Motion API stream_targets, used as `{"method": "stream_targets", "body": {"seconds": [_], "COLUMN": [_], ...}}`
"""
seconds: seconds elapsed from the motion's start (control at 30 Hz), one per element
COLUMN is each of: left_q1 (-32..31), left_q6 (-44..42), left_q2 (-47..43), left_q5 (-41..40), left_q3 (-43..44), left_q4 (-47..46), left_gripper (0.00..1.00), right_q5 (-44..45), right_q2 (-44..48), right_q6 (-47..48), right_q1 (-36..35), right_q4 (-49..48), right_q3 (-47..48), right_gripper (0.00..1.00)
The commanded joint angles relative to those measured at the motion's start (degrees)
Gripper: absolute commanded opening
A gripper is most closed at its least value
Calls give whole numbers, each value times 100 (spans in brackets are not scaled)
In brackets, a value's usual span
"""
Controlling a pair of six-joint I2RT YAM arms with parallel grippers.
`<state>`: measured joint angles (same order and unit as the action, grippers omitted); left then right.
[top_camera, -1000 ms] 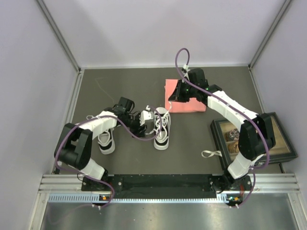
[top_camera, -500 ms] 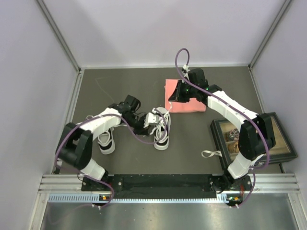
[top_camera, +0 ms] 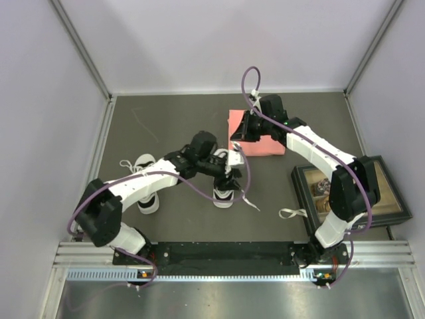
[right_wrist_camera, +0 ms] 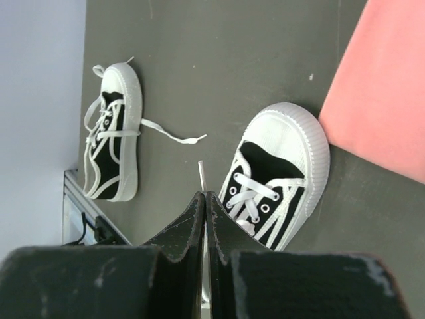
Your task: Tie the shoes
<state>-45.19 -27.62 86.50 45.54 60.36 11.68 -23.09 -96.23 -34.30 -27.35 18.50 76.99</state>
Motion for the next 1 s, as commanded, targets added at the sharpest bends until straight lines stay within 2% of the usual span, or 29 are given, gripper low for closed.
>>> {"method": "stream_targets", "body": {"seconds": [0.0, 0.07, 0.13, 0.17, 0.5, 0.73, 0.83, 0.87, 0.9, 0.93, 0.97], "left_q1": [800, 1212, 1328, 1389, 1698, 1786, 1855, 1873, 1891, 1943, 1970], "left_q6": [1001, 1633, 1899, 2092, 3025, 3640, 3903, 3948, 3992, 4070, 4097], "left_q2": [-958, -1249, -1276, -1206, -389, -99, 16, 25, 51, 77, 78], "left_q5": [25, -132, -456, -754, -897, -1179, -1118, -1109, -1082, -1056, -1047], "left_q3": [-471, -717, -973, -991, -850, -921, -929, -895, -903, -912, -929], "left_q4": [-737, -1359, -1842, -1923, -2723, -3207, -3382, -3383, -3383, -3418, -3418], "left_gripper": [56, 57, 57, 57, 57, 50, 31, 16, 9, 3, 0], "right_q5": [-301, -424, -573, -643, -1083, -1171, -1171, -1171, -1128, -1084, -1049], "right_q2": [16, -10, -28, -63, -230, -142, -90, -89, -63, -28, 59], "right_q6": [-50, -68, -85, -94, -94, -111, -94, -103, -94, -24, 29], "right_q1": [-42, -42, -68, -86, -385, -420, -411, -420, -420, -411, -402], "right_q4": [-435, -488, -628, -672, -883, -901, -875, -849, -761, -665, -585], "right_q3": [264, 264, 273, 290, 615, 615, 607, 589, 580, 571, 519], "right_gripper": [0, 0, 0, 0, 0, 0, 0, 0, 1, 10, 15]}}
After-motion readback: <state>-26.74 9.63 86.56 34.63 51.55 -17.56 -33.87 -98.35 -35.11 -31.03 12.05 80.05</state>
